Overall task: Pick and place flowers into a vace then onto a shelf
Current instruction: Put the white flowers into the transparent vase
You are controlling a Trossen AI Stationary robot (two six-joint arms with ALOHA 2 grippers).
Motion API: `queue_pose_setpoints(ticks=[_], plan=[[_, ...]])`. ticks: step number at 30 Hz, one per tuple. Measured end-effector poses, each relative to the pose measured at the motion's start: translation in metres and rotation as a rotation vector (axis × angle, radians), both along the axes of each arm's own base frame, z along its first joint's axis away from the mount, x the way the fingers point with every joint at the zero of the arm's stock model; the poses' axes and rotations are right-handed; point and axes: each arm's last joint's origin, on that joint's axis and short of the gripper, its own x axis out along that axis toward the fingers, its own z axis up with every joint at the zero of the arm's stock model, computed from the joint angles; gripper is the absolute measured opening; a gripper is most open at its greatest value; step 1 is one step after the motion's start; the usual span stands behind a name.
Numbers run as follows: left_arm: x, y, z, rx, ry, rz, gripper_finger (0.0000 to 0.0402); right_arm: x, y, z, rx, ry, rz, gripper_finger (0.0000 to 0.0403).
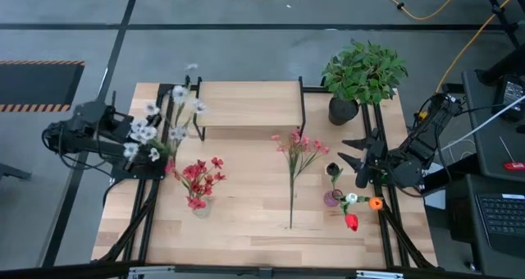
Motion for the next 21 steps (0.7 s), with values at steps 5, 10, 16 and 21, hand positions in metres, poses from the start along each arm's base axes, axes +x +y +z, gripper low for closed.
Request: queue_pose_setpoints(ticks=[5, 10, 16, 21], plan=[[-0.01, -0.001, 0.009, -0.043, 0.011, -0.059, 0.0003, 0.0, 0.0, 0.0, 0.045, -0.019, -0.008, 0.0216], [-0.011, -0.003, 0.008, -0.054, 0.023, -0.138, 0.0003, 0.0, 0.0, 0.0, 0.05, -0.022, -0.009, 0.0216], [-0.011, -0.003, 0.008, -0.062, 0.026, -0.151, 0.0003, 0.0, 0.0, 0.0, 0.075, -0.034, -0.013, 0.0216], [-0.001, -0.005, 0.006, -0.04, -0.053, -0.17, 0.0003, 0.0, 0.0, 0.001, 0.07, -0.04, -0.027, 0.0216]])
